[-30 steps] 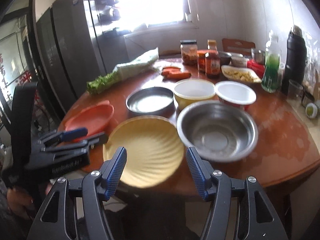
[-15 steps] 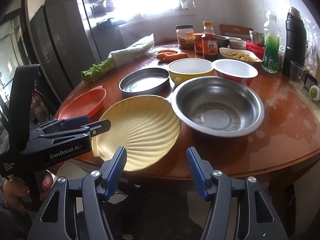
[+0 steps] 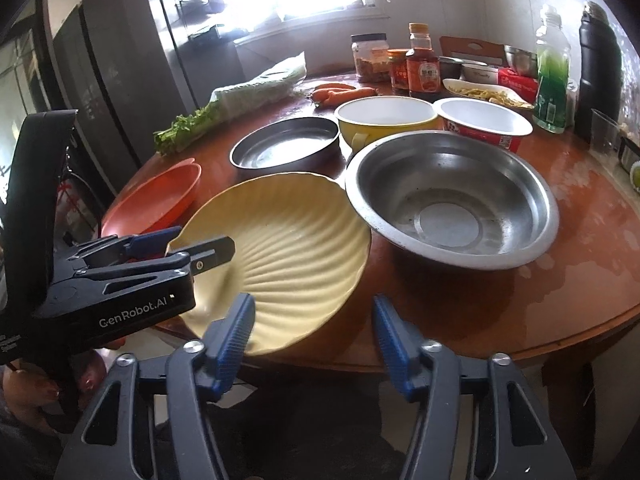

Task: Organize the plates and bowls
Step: 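Move the left gripper to the rim of the yellow shell-shaped plate, then grasp the yellow shell plate rim with the left gripper and lift, then lower the shell plate onto the orange plate and open the left gripper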

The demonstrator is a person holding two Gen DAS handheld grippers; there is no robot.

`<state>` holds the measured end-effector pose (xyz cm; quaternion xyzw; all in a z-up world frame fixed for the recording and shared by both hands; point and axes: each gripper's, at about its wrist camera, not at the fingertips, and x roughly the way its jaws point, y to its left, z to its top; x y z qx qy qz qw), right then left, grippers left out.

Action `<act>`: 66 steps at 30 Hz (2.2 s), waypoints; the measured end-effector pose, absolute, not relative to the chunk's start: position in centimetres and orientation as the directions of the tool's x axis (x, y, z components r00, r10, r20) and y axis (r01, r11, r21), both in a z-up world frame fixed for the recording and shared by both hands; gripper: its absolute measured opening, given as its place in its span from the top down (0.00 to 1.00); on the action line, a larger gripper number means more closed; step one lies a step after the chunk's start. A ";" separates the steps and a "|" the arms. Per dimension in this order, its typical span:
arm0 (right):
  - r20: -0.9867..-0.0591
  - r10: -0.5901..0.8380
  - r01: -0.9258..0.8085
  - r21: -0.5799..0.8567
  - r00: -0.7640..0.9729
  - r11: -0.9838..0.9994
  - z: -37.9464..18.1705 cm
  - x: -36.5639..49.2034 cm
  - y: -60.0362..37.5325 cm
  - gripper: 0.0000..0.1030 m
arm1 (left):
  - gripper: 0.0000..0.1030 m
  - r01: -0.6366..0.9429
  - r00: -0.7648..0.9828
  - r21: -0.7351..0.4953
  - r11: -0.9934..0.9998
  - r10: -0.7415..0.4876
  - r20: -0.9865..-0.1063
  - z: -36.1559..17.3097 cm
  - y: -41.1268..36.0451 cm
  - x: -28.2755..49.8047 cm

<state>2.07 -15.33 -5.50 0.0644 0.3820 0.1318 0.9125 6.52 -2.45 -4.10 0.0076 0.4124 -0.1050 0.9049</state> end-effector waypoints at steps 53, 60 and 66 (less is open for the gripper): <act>-0.678 0.419 -0.543 0.036 0.603 0.839 -1.7 13.8 2.1 0.65 | 0.71 -0.112 0.742 -0.094 0.989 0.020 -0.670 -1.2 12.5 4.2; -0.697 0.438 -0.550 0.075 0.568 0.832 -2.9 15.7 2.6 0.65 | 0.71 -0.124 0.734 -0.099 0.987 0.024 -0.679 -1.6 12.8 4.7; -0.693 0.424 -0.557 0.039 0.583 0.830 -2.9 16.1 3.3 0.64 | 0.71 -0.133 0.719 -0.073 0.988 0.045 -0.694 -2.1 12.6 5.0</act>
